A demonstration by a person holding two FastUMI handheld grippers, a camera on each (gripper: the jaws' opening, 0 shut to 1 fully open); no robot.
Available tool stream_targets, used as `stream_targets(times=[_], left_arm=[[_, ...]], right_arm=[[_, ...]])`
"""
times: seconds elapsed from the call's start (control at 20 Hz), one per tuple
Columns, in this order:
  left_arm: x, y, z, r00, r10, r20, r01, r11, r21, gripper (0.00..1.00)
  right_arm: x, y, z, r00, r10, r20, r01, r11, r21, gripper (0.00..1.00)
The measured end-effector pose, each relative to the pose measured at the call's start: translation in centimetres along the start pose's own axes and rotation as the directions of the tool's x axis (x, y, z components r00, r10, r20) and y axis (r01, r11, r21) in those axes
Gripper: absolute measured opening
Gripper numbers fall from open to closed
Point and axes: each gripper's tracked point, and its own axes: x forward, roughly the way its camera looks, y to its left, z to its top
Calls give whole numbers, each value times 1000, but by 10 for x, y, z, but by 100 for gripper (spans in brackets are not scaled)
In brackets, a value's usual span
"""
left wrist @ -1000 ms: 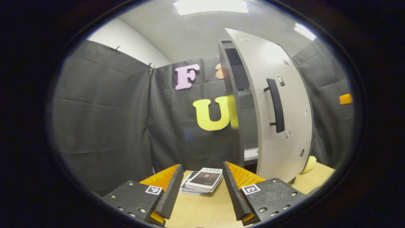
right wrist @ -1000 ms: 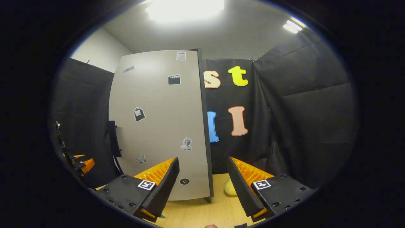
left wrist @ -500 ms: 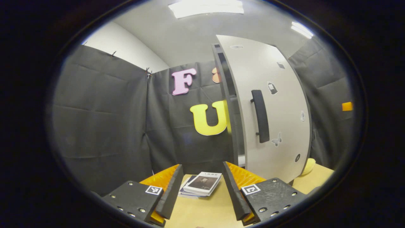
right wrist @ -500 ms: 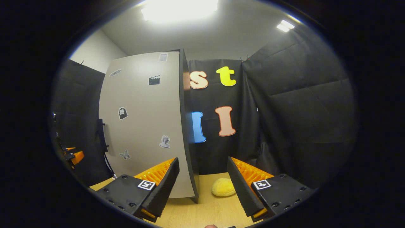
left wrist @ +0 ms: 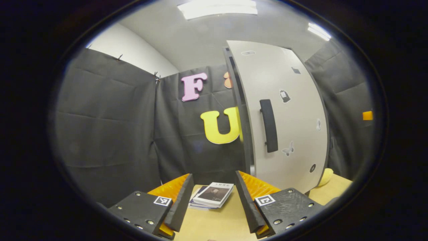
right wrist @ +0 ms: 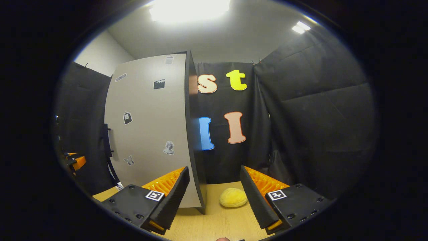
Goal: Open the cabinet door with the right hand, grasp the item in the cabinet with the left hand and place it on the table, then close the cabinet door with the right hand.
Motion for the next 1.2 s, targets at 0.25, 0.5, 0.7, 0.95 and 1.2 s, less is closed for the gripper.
stream_targets(times=[0.25,0.5,0.7,0.95,1.2], left_arm=[[-1,4,7,1000,3,11,-3,1000,-1,75],[-3,6,8,1000,6,18,-6,1000,1,75],[-5,13,12,1000,11,16,-11,1000,-1,75],[-8,17,14,1000,15,15,-15,1000,-3,75],[-11,21,14,1000,20,16,-20,1000,-3,75]], right_arm=[[-3,3,4,1000,1,12,-1,1000,-6,96],[-4,5,7,1000,0,18,0,1000,-12,96],[-6,7,8,1000,-4,24,4,1000,-19,92],[-5,8,8,1000,-8,25,9,1000,-21,92],[-6,8,9,1000,-10,26,11,1000,-21,96]])
